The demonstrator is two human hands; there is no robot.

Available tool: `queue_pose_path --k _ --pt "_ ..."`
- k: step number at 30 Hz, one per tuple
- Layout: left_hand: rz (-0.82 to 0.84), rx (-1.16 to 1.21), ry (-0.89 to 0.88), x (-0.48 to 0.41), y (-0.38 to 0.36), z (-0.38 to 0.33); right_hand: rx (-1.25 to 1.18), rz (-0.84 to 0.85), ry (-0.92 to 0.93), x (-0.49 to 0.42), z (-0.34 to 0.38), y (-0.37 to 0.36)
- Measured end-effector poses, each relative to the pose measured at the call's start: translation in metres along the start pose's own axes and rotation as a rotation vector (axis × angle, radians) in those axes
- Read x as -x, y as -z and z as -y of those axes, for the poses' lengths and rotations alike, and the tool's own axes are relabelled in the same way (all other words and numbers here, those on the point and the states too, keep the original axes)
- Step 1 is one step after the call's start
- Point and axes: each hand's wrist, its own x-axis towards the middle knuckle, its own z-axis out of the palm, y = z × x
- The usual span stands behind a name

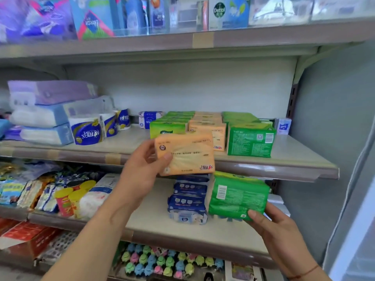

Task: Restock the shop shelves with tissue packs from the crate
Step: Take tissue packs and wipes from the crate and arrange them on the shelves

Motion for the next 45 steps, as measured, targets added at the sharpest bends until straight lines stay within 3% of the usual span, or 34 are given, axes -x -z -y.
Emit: queue_pose_path --k 4,9,21,24,31,39,45 --pt "-0.033 -0.213 -0.094 -0.059 -0.026 -0.018 0.004 -0.066 0.039 -0.011 0.0 -0.002" --pt "0.005 -0.333 -0.09 -0.111 -0.048 -0.003 -0.007 -0.08 0.094 -0.021 0.012 -0.009" --pt "0.117 -0.563 -0.11 -0.126 -0.069 0.028 0.019 -0.092 0.148 -0.016 0.019 -0.014" --pt "0.142 -0.688 -0.211 -0.12 -0.071 0.028 0.015 -0.1 0.158 -0.014 0.019 -0.013" --pt "0.042 -1.268 -0.507 -0.115 -0.095 0.022 0.006 -0.098 0.156 -0.012 0.016 -0.016" --pt "-0.047 -1.328 -0.524 -0.126 -0.109 0.02 0.007 -0.108 0.13 -0.012 0.016 -0.013" --pt "0.071 -1.366 -0.524 -0.129 -0.116 0.014 -0.013 -0.12 0.144 -0.012 0.019 -0.01"
